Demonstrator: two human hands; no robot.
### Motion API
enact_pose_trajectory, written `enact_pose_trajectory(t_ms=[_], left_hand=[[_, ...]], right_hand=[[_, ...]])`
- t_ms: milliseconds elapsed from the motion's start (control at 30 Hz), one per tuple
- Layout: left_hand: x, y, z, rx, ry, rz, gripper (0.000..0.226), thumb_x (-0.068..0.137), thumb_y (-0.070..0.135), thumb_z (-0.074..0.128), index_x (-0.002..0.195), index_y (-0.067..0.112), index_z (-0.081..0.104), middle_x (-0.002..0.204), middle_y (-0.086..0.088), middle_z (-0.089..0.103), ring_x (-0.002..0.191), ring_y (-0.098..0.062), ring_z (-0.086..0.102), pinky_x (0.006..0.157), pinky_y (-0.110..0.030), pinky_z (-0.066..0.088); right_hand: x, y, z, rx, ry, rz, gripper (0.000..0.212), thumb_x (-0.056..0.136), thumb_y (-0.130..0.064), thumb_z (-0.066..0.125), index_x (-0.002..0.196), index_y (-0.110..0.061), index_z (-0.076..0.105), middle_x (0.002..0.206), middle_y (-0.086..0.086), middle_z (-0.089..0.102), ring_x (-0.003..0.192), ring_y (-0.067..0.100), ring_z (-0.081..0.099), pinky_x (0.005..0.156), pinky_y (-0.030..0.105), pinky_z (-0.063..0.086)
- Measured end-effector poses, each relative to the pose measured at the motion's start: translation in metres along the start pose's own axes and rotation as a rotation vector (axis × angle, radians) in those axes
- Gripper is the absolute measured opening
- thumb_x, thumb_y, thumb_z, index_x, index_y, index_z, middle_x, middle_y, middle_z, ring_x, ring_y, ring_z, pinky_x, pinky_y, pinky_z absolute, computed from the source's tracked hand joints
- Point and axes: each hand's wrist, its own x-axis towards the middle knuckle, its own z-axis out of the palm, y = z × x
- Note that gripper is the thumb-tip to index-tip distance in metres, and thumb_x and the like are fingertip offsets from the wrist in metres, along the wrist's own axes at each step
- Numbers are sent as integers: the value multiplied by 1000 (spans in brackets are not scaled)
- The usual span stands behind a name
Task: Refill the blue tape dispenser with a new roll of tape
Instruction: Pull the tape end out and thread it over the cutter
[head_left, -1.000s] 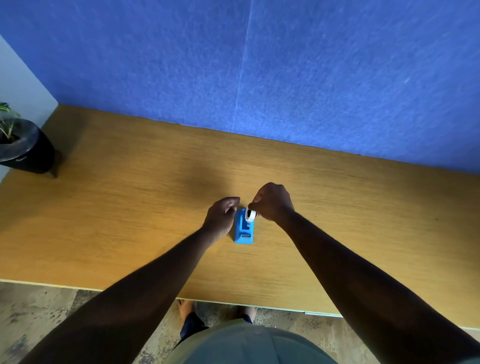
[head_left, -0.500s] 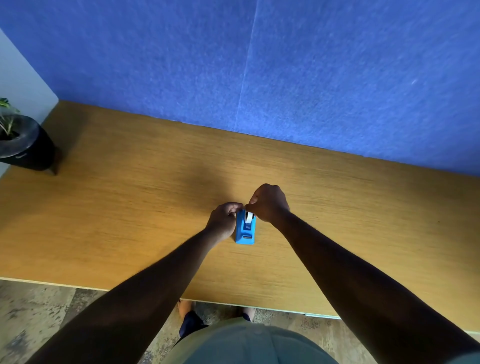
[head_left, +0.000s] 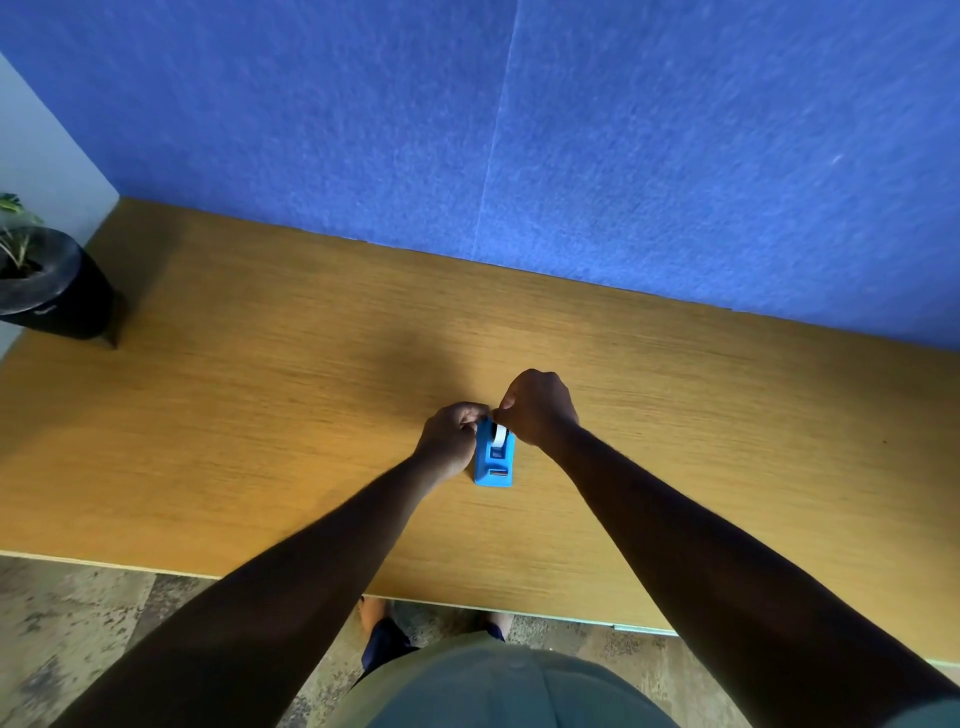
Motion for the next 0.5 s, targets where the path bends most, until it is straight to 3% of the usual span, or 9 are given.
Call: enact_pose_trajectory(t_ms=[500], left_hand=[[4, -6, 6, 42, 24, 47, 33, 99, 5, 57, 131, 13, 64, 135, -3, 66, 128, -17, 61, 101, -28, 51]], right_hand=[[-2, 9, 10, 74, 8, 53, 24, 83, -31, 84, 95, -11, 77, 91, 1, 75, 82, 17, 71, 74, 35, 64]])
